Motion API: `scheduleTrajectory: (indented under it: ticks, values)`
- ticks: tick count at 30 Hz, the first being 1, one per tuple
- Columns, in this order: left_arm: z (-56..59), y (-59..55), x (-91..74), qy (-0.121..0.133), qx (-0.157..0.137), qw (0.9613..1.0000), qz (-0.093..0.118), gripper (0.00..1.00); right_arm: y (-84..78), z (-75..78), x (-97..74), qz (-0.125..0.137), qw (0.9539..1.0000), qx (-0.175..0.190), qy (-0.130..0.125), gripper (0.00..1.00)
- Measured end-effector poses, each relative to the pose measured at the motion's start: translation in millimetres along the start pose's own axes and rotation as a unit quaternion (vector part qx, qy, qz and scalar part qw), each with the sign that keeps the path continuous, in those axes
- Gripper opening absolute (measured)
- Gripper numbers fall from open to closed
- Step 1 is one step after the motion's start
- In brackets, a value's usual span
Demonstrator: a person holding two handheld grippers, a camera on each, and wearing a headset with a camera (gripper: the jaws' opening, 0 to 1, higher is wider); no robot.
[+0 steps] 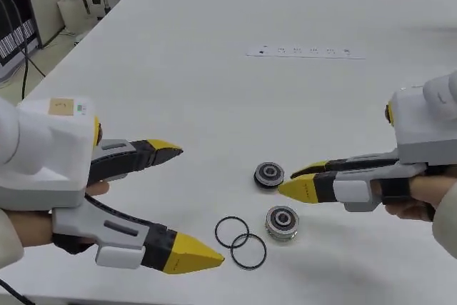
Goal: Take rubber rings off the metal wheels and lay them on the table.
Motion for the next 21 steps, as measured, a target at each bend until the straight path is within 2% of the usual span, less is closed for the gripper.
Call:
scheduleTrajectory:
  ticks: [5,11,15,21]
  values:
    - [0.1,13.4,-3.6,-0.012,-0.003,0.9997,0.019,1.00,13.5,5.6,-13.7,0.029,0.9992,-0.017,-0.024,0.27]
    - [-4.1,31.1,-12.2,-0.003,0.017,0.9995,0.026,1.00,28.4,9.6,-28.4,0.053,0.9971,-0.032,-0.044,0.33]
    - [-8.8,43.1,-18.4,0.003,0.028,0.9991,0.033,1.00,41.9,10.2,-39.8,0.072,0.9950,-0.046,-0.052,0.35]
    - [-11.9,65.5,-19.5,0.000,0.059,0.9979,0.027,1.00,55.6,8.1,-50.5,0.075,0.9937,-0.068,-0.049,0.36]
Point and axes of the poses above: the centre of the closed fingertips' face, and the gripper's own axes: x roughly forward along the fingers, z roughly to its right, y roughly out of its top, the point moved 10 cm from there along -x, roughly backward along the fingers, and after that the axes turned 1 degree about -y, right-handed, at the moved point
